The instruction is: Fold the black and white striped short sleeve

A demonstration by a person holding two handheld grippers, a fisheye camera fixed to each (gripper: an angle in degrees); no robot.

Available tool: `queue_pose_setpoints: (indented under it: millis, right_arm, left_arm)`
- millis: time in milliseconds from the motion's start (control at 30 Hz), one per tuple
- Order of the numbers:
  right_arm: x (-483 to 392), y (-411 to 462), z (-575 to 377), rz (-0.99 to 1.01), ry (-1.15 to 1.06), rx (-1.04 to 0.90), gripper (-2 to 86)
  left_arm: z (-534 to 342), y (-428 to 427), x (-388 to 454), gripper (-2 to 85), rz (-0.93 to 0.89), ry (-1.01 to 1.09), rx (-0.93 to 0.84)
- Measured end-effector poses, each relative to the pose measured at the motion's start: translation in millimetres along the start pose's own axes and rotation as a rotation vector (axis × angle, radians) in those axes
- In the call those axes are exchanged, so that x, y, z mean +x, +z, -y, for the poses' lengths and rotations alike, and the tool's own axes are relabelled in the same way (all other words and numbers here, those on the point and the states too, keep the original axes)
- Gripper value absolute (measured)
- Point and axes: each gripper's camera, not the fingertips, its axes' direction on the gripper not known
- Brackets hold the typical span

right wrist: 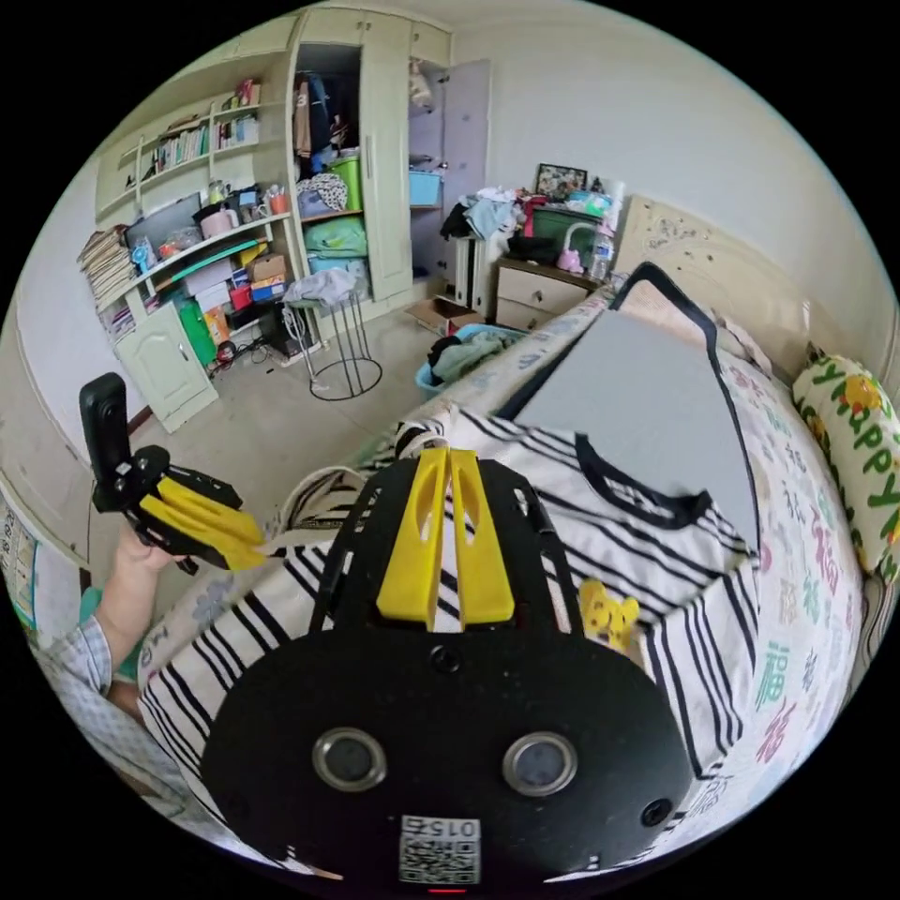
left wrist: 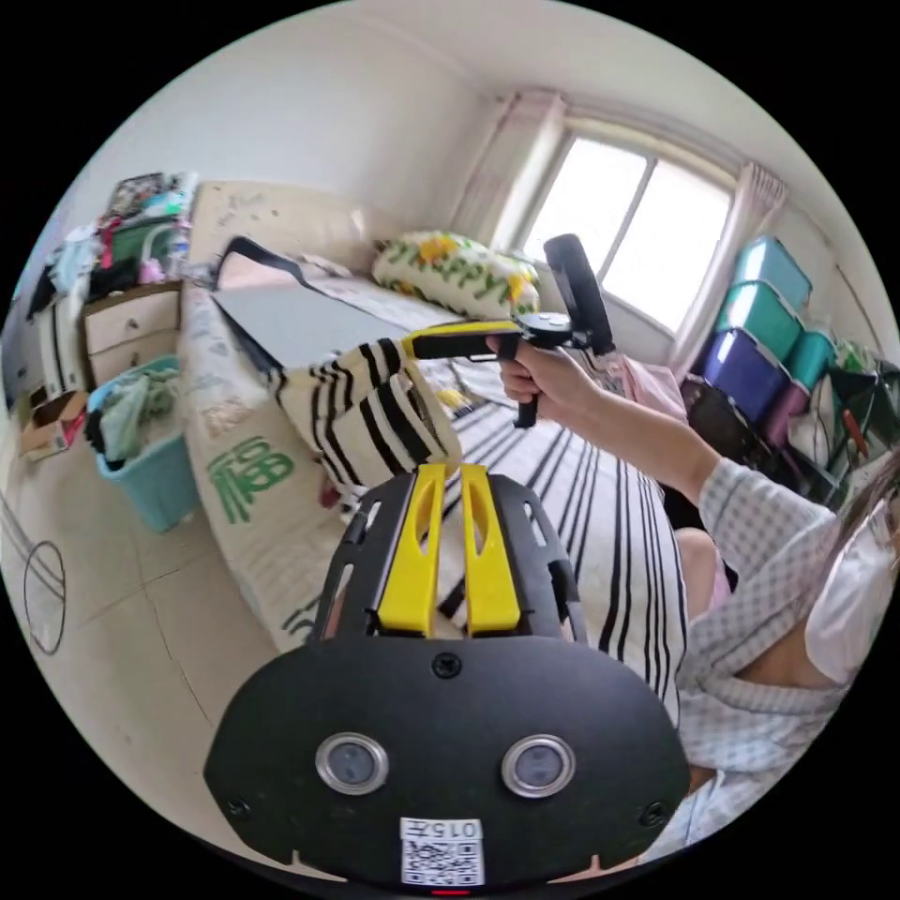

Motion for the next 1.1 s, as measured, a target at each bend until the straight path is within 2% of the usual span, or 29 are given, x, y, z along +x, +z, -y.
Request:
queue_pose_setpoints:
  millis: [100, 200, 367, 500, 567, 667, 767, 933, 1100]
  right_arm:
    - [53.0, -4.7, -45.0, 0.064, 0.051, -0.083, -0.5]
    - [84.5, -17.7, -58.7, 0.085, 0.058, -0.084, 1.1]
    - [87.6, -2.7, -24.8, 0.088, -0.040, -0.119, 10.7]
    - [92.3, 29.1, -3.1, 0.142, -0.057, -0.207, 10.2]
    - [99.1, 37.2, 2.6, 0.082, -0.059, -0.244, 3.1]
    - [123.5, 19.0, 0.7, 0.112, -0.028, -0.208, -0.1]
    - [159.5, -3.0, -9.5, 0.146, 0.032, -0.198, -0.5]
    - [195.4, -6.9, -23.6, 0.186, 0.029, -0.330, 1.0]
    - [211.5, -27.2, -3.1, 0.154, 0.026, -0.238, 6.5]
  left_arm:
    - [-2.6, 24.4, 7.1, 6.0, -0.060, 0.019, -0.072]
    - [-5.9, 21.3, 8.8, 6.8, 0.005, 0.007, -0.067]
    - [-2.1, 17.1, 2.4, 8.9, 0.157, -0.059, -0.017]
    - [0.7, 46.1, 12.3, 9.6, 0.150, -0.028, -0.026]
    - [9.8, 72.5, 23.9, 6.3, 0.193, 0.034, -0.106]
    - [17.9, 98.8, 35.3, 0.6, 0.171, 0.100, -0.203]
    - [19.4, 108.7, 47.9, -0.3, 0.125, 0.161, -0.221]
    - [16.4, 103.8, 42.3, 1.2, 0.082, 0.127, -0.179]
    - [15.7, 80.5, 24.1, 8.9, 0.274, 0.023, -0.088]
